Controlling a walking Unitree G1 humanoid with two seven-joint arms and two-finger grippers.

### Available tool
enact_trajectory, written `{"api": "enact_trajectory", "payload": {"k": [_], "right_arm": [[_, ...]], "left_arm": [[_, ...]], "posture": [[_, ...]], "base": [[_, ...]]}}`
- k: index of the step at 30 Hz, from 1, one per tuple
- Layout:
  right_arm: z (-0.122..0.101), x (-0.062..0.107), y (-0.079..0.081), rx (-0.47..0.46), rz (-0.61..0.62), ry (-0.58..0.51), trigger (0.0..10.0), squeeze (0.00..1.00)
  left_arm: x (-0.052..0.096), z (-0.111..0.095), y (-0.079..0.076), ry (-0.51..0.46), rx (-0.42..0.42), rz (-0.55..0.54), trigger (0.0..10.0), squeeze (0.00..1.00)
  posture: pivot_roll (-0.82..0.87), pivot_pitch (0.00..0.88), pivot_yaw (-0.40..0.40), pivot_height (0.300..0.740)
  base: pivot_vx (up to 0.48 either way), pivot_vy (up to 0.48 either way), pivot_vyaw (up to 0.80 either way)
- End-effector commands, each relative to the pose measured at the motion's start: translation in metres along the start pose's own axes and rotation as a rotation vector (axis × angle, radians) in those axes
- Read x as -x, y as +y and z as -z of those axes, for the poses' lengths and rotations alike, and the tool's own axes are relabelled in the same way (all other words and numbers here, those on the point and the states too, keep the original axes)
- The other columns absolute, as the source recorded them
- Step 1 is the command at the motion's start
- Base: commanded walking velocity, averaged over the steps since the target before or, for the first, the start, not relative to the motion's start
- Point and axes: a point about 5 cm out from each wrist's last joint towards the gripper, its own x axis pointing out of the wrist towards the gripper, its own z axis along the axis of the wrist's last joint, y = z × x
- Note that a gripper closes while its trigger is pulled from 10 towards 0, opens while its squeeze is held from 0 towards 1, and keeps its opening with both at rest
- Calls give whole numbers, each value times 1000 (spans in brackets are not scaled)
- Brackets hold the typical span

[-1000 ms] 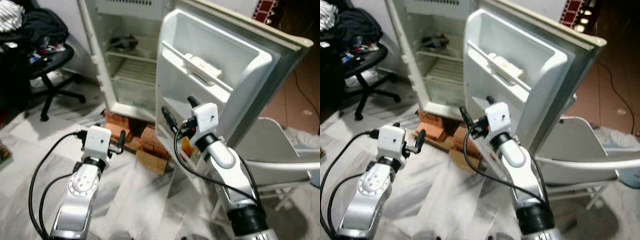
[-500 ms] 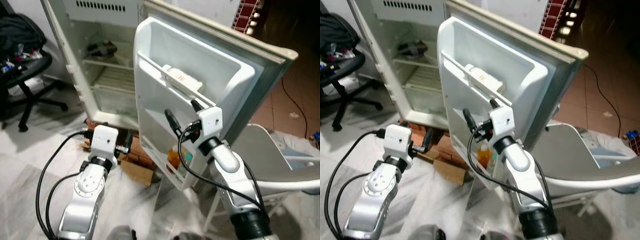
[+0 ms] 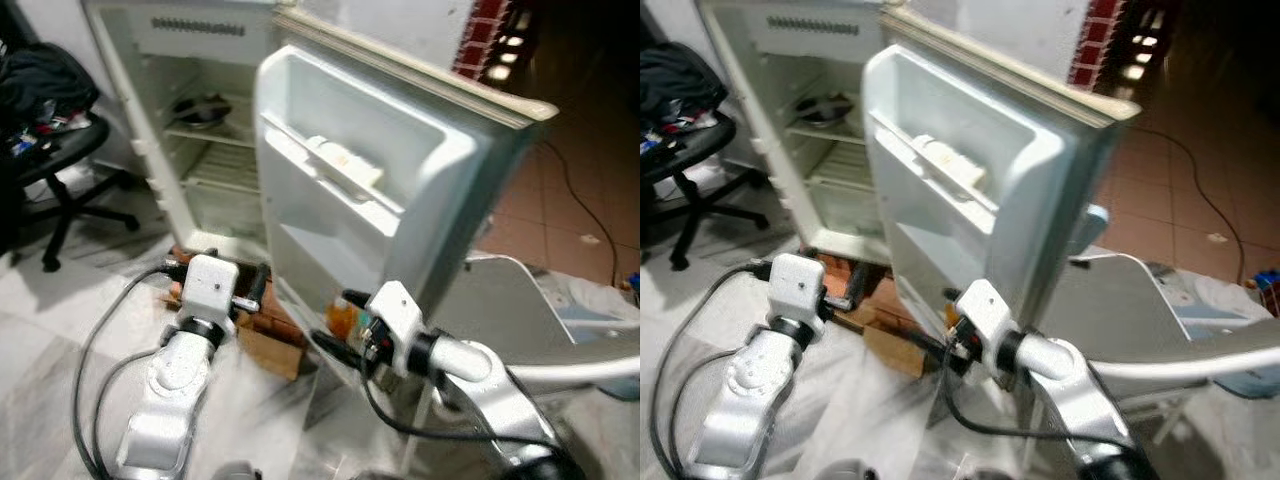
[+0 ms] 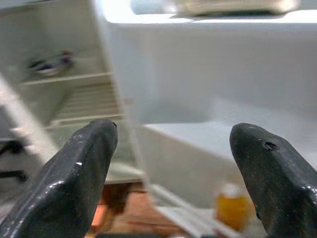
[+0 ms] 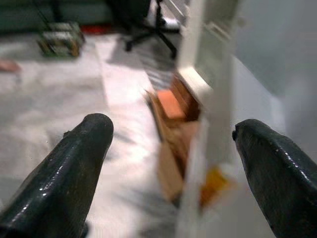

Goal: Restocking fridge

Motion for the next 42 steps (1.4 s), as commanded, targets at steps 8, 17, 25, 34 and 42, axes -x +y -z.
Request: {"api": "enact_trajectory", "payload": {"k": [8,17,25,34,42], "right_arm": [[-9,0,1,29,-145,1,10000,0],[-13,3,-25,47,-52,21,10000,0],[-62,0,-77,66,330,-203,10000,0],[-130,-15,-92,-193,445,-551,10000,0],[-175,0,-1,-343,-392,-772,10000,0]], "left_arm": [[2,-2,7,-5,7,-23,10000,0],[15,12,8,157,107,-61,10000,0],[24,34,1,351,130,0,10000,0],[22,39,-3,418,113,43,10000,0],[23,38,-4,425,113,45,10000,0]], "posture": [[101,32,-6,740],[106,38,-4,740],[116,42,-5,740],[117,38,-1,740],[124,38,-14,740]], "base": [[0,-278,0],[0,0,0],[0,0,0],[0,0,0],[0,0,0]]}}
